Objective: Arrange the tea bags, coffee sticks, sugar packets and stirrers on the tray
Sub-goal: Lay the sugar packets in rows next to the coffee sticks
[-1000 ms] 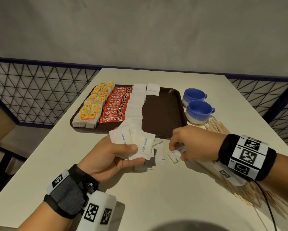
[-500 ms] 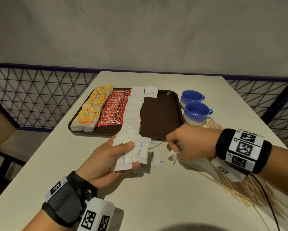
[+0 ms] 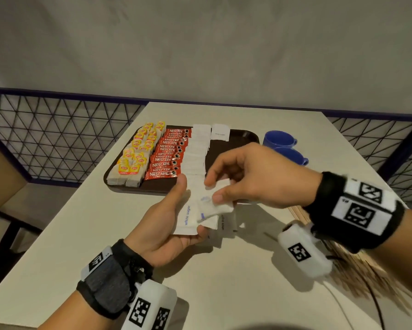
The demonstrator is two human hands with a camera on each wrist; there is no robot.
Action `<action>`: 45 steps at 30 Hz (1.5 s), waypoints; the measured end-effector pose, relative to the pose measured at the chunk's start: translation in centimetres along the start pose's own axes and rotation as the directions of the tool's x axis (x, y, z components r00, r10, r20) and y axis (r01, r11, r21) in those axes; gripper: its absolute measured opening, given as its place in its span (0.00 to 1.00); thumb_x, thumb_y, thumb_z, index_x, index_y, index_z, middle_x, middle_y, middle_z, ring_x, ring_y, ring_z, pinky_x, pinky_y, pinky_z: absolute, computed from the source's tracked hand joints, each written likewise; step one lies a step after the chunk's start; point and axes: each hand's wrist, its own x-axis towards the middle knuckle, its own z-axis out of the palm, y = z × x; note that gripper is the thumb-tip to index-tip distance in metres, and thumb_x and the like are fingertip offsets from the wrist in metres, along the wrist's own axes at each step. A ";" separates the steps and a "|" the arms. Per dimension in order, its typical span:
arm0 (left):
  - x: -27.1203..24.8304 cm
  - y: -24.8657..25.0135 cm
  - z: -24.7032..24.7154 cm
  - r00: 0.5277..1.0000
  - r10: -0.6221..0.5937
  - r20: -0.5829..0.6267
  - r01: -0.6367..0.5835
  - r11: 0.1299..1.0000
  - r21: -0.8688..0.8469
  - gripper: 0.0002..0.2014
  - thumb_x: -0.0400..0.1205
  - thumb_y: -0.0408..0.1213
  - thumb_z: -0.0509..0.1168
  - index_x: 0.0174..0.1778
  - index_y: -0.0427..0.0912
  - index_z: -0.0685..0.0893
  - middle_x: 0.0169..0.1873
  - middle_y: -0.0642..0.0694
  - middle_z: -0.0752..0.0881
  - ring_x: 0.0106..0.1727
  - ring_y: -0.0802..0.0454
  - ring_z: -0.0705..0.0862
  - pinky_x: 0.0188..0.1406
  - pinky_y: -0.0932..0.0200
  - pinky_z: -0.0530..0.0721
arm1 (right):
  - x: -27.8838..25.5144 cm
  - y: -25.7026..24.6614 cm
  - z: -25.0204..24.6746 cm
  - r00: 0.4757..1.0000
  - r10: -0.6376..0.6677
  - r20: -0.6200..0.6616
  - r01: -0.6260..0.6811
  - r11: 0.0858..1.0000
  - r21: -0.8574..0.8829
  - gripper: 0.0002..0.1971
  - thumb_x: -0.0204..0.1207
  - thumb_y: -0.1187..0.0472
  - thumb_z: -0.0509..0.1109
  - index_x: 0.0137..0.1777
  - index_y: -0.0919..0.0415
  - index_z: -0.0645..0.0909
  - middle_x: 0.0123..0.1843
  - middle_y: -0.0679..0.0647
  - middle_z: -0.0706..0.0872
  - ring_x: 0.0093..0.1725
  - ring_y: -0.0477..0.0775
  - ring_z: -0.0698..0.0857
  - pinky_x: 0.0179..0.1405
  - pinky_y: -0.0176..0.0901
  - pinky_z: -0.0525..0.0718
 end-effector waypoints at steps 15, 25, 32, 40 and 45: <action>-2.9 3.2 -4.7 0.969 0.207 -0.134 -0.204 0.978 0.040 0.22 0.77 0.26 0.69 0.68 0.36 0.84 0.52 0.37 0.91 0.45 0.44 0.92 0.28 0.60 0.87 | 2.1 5.2 3.9 0.957 0.195 0.216 -0.039 0.822 -0.569 0.25 0.80 0.42 0.75 0.75 0.47 0.80 0.70 0.41 0.79 0.68 0.47 0.79 0.69 0.46 0.83; -3.8 3.2 -5.2 0.947 0.262 -0.184 -0.249 0.964 0.090 0.21 0.77 0.27 0.70 0.68 0.37 0.85 0.53 0.34 0.91 0.51 0.36 0.91 0.32 0.55 0.90 | -1.1 4.0 5.5 0.871 0.247 0.424 0.121 0.729 -0.674 0.30 0.81 0.39 0.69 0.81 0.45 0.72 0.74 0.40 0.69 0.71 0.51 0.72 0.71 0.55 0.81; -4.0 2.5 -4.6 0.957 0.222 -0.185 -0.218 0.975 0.039 0.19 0.76 0.26 0.70 0.65 0.34 0.85 0.49 0.32 0.91 0.44 0.38 0.91 0.31 0.56 0.91 | 0.1 4.0 3.1 0.965 0.181 0.190 -0.026 0.787 -0.616 0.18 0.85 0.55 0.71 0.74 0.43 0.82 0.65 0.40 0.78 0.56 0.40 0.79 0.50 0.24 0.74; -4.2 2.1 -4.2 0.963 0.215 -0.164 -0.211 0.977 0.043 0.24 0.75 0.26 0.71 0.68 0.38 0.84 0.50 0.33 0.91 0.43 0.38 0.92 0.31 0.54 0.91 | 1.7 4.5 5.3 0.926 0.300 0.229 -0.020 0.643 -0.765 0.24 0.79 0.59 0.78 0.73 0.50 0.79 0.62 0.52 0.80 0.56 0.56 0.85 0.57 0.54 0.90; -4.1 1.8 -4.4 0.967 0.201 -0.157 -0.197 0.979 0.044 0.25 0.74 0.26 0.71 0.69 0.37 0.83 0.52 0.32 0.91 0.45 0.37 0.91 0.30 0.55 0.90 | 2.0 4.2 4.4 0.919 0.346 0.190 -0.074 0.623 -0.779 0.24 0.72 0.47 0.84 0.66 0.49 0.85 0.56 0.48 0.87 0.52 0.52 0.86 0.56 0.50 0.90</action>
